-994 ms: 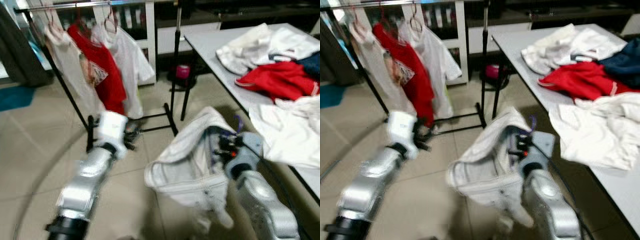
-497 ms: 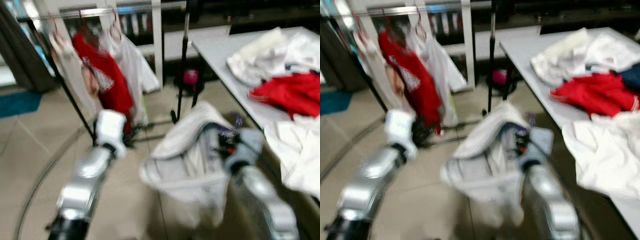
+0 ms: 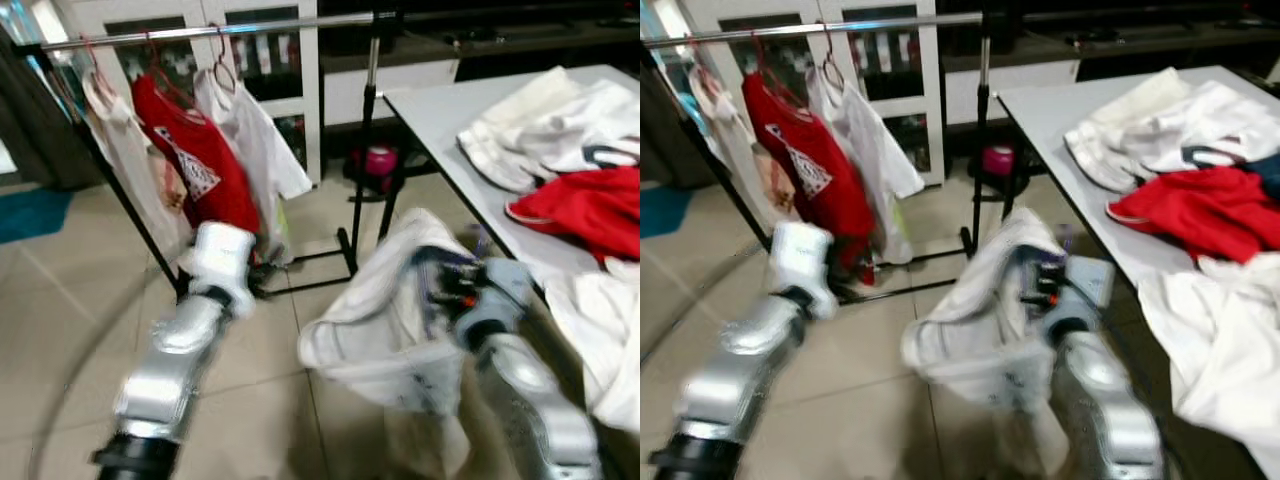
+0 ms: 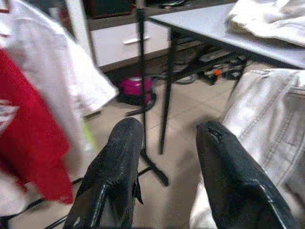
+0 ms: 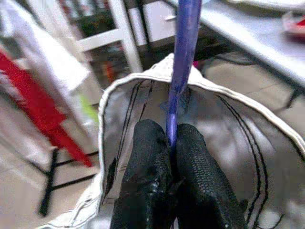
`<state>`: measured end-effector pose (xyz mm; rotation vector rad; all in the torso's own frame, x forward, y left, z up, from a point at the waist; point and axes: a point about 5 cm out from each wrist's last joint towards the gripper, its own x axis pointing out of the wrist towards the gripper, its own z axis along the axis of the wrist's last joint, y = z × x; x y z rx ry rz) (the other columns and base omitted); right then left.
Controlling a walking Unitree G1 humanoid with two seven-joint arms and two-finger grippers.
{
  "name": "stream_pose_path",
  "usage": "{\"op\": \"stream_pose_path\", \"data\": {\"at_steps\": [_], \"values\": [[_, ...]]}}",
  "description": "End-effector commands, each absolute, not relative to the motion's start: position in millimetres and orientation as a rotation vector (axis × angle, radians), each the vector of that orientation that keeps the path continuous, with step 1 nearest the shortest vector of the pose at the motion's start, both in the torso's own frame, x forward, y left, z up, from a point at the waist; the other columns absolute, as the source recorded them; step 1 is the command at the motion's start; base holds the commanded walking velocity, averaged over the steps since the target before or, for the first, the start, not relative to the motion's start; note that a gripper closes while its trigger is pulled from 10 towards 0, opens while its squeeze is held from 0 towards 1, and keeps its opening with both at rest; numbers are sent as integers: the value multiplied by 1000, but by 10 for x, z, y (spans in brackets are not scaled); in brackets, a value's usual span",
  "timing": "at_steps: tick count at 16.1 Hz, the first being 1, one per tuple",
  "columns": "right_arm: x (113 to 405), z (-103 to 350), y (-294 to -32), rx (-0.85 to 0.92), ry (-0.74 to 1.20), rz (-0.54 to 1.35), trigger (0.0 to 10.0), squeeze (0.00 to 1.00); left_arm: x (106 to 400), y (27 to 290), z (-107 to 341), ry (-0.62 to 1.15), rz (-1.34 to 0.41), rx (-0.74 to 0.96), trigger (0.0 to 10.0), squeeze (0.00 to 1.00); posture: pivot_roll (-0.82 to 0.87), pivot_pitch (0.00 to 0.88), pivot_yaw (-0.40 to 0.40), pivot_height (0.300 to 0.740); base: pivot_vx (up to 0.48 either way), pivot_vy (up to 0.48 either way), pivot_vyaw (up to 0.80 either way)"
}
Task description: Hang hanger
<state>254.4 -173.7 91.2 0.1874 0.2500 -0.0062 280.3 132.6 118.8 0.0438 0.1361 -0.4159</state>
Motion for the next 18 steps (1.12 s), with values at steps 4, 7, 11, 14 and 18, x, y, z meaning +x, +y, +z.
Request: {"op": "stream_pose_path", "data": {"at_steps": [4, 7, 11, 14, 18], "values": [[2610, 1070, -1642, 197, 177, 44, 10000, 0, 2819, 1430, 1232, 124, -382, 63, 10000, 0, -32, 30, 22, 740, 368, 0, 0], [2612, 1074, -1652, 192, 175, 45, 10000, 0, 2823, 1409, 1233, 122, -390, 62, 10000, 0, -34, 24, 22, 740, 366, 0, 0], [2619, 1050, -1639, 194, 189, 59, 10000, 0, 2839, 1402, 1240, 118, -392, 61, 10000, 0, -32, 10, 22, 740, 368, 0, -200], [2628, 1063, -1641, 177, 177, 59, 10000, 0, 2845, 1401, 1240, 115, -394, 63, 10000, 0, -32, 2, 23, 740, 366, 0, 0], [2636, 1069, -1629, 179, 169, 64, 10000, 0, 2847, 1404, 1239, 113, -397, 65, 10000, 0, -32, 0, 22, 740, 368, 0, 0]]}}
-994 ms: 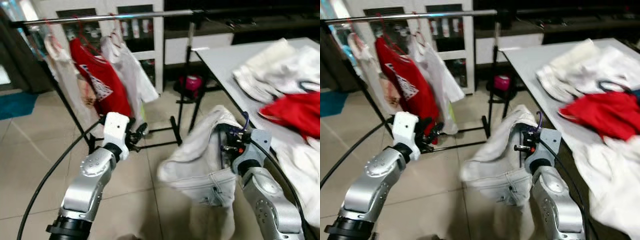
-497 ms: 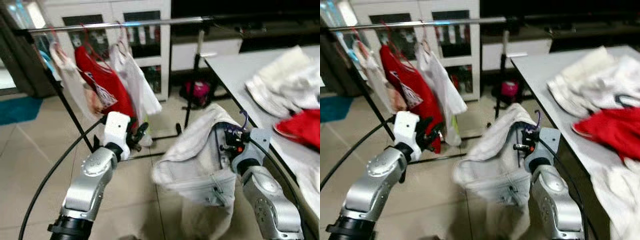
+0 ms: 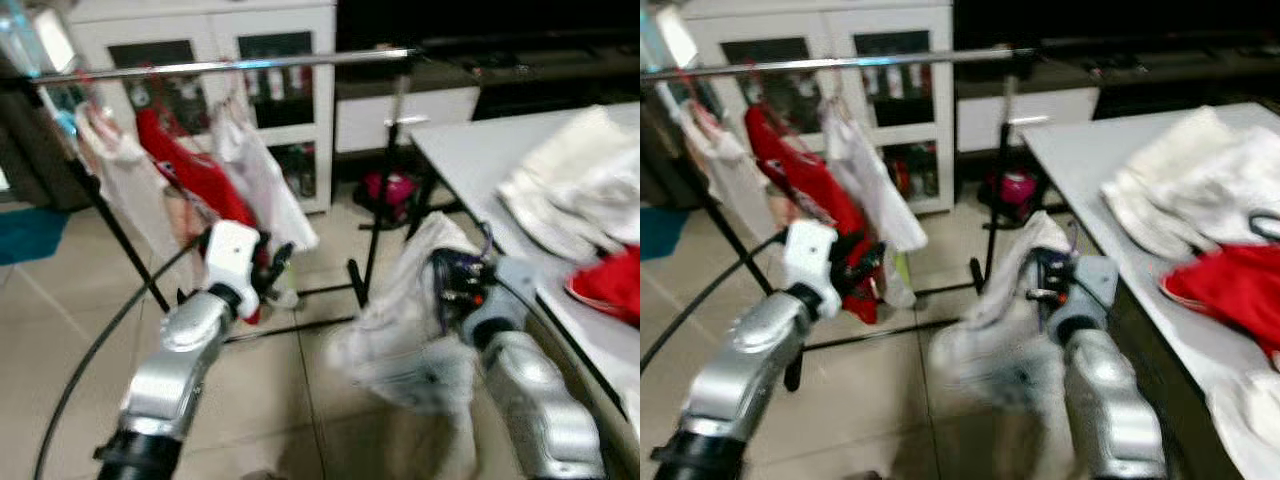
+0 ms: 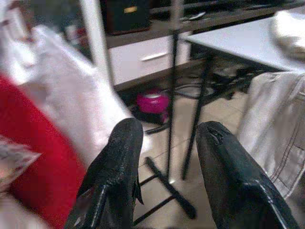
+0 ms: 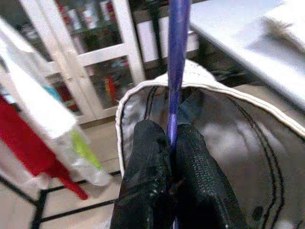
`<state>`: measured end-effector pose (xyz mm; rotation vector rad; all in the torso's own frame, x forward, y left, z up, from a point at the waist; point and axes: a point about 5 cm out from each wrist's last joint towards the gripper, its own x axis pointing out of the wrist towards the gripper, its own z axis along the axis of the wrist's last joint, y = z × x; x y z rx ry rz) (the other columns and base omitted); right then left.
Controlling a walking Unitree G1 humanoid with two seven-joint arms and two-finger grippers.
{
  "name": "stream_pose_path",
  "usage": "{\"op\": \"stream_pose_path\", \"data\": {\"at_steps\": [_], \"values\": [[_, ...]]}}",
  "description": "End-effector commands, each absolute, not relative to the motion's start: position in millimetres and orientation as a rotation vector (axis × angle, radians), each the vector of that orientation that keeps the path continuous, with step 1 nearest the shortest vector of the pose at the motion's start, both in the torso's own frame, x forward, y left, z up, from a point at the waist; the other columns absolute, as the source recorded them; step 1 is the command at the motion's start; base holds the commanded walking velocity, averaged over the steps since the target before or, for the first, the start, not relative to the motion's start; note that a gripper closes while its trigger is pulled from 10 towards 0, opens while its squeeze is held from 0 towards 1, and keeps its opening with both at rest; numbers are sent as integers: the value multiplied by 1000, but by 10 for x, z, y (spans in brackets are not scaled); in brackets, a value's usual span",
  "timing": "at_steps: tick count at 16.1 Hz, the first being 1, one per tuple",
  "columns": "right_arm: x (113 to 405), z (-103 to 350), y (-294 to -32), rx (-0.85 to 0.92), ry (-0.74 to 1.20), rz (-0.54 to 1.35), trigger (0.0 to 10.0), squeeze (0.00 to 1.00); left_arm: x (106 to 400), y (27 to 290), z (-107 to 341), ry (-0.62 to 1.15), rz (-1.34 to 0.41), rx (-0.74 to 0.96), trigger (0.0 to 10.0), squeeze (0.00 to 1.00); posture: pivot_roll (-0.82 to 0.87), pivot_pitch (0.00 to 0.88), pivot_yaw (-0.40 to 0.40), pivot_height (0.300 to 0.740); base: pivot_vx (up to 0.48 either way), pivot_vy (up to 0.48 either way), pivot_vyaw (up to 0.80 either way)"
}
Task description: Hang hanger
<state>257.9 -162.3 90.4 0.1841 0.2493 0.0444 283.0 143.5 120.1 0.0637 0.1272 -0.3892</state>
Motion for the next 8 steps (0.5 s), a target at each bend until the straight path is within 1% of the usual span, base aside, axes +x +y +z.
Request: {"op": "stream_pose_path", "data": {"at_steps": [1, 8], "values": [[2638, 1072, -1627, 177, 165, 66, 10000, 0, 2848, 1405, 1238, 113, -397, 65, 10000, 0, -33, 0, 22, 740, 371, 0, 0], [2670, 1108, -1649, 165, 155, 78, 10000, 0, 2825, 1390, 1218, 112, -389, 60, 10000, 0, -31, 0, -7, 740, 370, 0, 0]]}}
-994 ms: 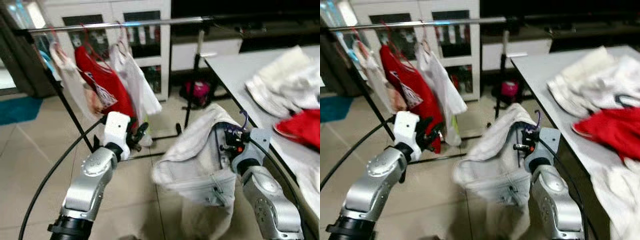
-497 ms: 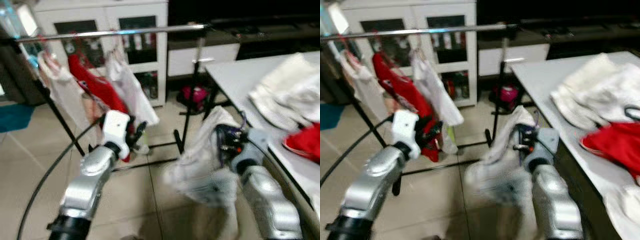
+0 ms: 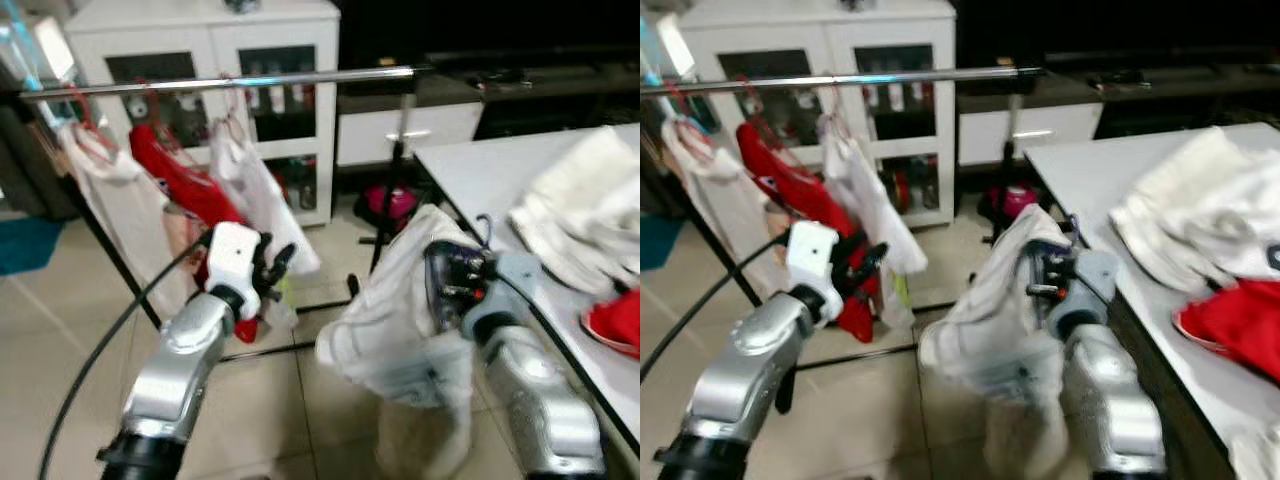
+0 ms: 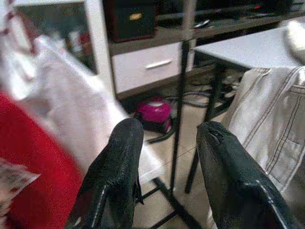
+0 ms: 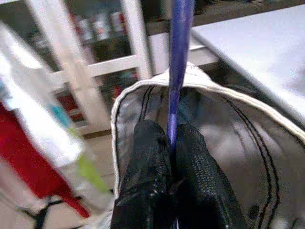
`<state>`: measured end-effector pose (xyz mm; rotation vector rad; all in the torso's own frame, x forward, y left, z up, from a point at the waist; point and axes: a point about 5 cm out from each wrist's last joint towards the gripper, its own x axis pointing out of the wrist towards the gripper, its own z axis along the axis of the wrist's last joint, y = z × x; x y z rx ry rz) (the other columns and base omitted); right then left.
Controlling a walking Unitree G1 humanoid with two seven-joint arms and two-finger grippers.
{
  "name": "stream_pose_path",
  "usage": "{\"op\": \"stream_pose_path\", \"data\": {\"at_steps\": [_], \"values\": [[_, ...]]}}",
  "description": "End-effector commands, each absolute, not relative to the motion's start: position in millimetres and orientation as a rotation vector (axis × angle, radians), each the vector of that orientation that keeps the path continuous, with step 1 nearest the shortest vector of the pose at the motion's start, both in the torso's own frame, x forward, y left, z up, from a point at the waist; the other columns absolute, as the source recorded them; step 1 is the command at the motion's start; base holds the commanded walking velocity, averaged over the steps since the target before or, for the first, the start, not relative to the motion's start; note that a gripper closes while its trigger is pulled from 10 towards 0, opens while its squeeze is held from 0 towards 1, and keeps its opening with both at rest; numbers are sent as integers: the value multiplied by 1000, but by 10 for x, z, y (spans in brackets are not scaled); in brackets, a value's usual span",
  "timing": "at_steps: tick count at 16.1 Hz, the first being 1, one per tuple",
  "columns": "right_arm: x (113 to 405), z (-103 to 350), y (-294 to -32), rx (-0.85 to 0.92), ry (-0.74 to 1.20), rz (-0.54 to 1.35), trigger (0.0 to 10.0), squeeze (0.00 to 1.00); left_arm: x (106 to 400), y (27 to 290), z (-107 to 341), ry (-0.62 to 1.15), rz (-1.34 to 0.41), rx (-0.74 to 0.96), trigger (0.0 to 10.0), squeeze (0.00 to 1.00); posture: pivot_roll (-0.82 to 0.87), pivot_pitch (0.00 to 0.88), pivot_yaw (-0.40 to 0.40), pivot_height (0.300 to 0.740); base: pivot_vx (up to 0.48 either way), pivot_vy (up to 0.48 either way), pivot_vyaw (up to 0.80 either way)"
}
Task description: Hang hanger
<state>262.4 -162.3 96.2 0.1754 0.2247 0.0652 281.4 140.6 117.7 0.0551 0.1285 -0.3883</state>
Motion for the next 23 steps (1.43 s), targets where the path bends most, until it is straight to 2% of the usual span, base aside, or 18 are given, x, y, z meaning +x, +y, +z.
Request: {"op": "stream_pose_path", "data": {"at_steps": [1, 16, 19, 23], "values": [[2675, 1112, -1647, 165, 153, 82, 10000, 0, 2825, 1390, 1217, 111, -386, 60, 10000, 0, -31, 0, -8, 740, 371, 0, 0], [2703, 1114, -1660, 145, 155, 75, 10000, 0, 2851, 1371, 1227, 108, -396, 70, 10000, 0, -34, 0, -4, 740, 371, 0, 0], [2711, 1109, -1663, 139, 171, 81, 10000, 0, 2846, 1357, 1219, 108, -396, 69, 10000, 0, -36, 0, -6, 740, 369, 0, -800], [2730, 1127, -1662, 122, 160, 93, 10000, 0, 2850, 1347, 1221, 105, -392, 66, 10000, 0, -35, 0, -17, 740, 369, 0, 0]]}}
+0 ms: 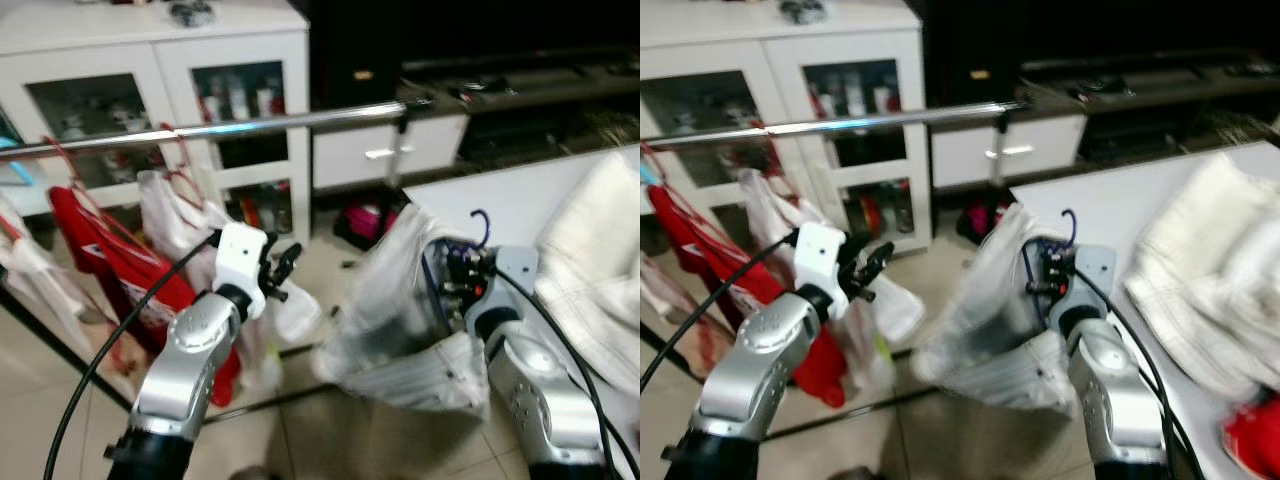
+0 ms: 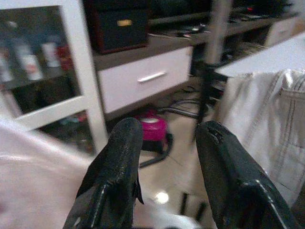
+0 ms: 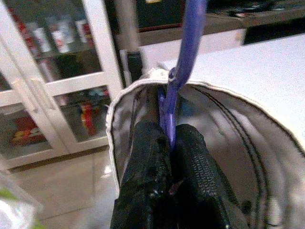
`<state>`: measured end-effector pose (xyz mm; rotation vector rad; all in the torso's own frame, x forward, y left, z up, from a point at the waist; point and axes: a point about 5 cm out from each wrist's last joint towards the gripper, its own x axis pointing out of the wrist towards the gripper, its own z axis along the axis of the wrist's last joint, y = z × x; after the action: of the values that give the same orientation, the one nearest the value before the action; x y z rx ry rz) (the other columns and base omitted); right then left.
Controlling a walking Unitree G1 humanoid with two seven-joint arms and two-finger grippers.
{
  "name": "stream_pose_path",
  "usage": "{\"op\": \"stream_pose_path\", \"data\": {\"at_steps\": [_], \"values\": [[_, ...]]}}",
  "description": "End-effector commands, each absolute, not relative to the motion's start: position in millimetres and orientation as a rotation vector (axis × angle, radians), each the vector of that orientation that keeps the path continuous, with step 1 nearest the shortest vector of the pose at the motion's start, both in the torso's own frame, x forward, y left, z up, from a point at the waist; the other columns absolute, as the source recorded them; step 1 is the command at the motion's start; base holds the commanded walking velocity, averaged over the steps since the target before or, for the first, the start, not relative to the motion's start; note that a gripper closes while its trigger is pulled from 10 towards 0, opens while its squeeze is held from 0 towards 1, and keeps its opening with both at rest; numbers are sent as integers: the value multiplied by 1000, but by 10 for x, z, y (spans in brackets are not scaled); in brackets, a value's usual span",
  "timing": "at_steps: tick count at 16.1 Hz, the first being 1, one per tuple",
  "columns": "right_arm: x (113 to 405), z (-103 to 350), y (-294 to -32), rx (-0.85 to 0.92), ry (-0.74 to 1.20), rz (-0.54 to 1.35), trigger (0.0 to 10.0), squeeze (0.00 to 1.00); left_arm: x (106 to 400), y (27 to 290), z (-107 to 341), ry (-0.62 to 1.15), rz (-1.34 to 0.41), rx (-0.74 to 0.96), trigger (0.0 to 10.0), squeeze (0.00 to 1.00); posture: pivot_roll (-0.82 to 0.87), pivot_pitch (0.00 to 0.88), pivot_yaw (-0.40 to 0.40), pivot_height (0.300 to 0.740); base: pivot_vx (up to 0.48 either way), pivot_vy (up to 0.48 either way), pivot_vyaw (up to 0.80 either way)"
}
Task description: Hang hanger
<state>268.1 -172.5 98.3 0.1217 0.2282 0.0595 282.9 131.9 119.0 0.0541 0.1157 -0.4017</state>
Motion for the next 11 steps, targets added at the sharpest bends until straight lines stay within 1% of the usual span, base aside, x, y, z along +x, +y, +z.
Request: {"op": "stream_pose_path", "data": {"at_steps": [1, 6, 7, 9, 10, 11], "values": [[2733, 1129, -1660, 121, 159, 96, 10000, 0, 2848, 1346, 1220, 105, -391, 66, 10000, 0, -35, 0, -17, 740, 371, 0, 0], [2738, 1137, -1639, 117, 162, 126, 10000, 0, 2835, 1340, 1216, 105, -396, 73, 10000, 0, -34, 2, -20, 740, 371, 0, 0], [2720, 1144, -1581, 56, 166, 193, 10000, 0, 2835, 1342, 1217, 105, -397, 75, 10000, 0, -34, 2, -20, 740, 371, 0, 0], [2651, 1136, -1471, -16, 178, 303, 10000, 0, 2824, 1326, 1225, 101, -417, 97, 10000, 0, -35, 3, -22, 740, 371, 0, 800], [2604, 1103, -1469, -12, 199, 323, 10000, 0, 2807, 1307, 1233, 97, -437, 113, 10000, 0, -35, 3, -22, 740, 368, 0, 800], [2562, 1078, -1483, 10, 213, 327, 10000, 0, 2785, 1289, 1242, 93, -456, 115, 10000, 0, -35, 5, -25, 740, 345, 0, 0]]}}
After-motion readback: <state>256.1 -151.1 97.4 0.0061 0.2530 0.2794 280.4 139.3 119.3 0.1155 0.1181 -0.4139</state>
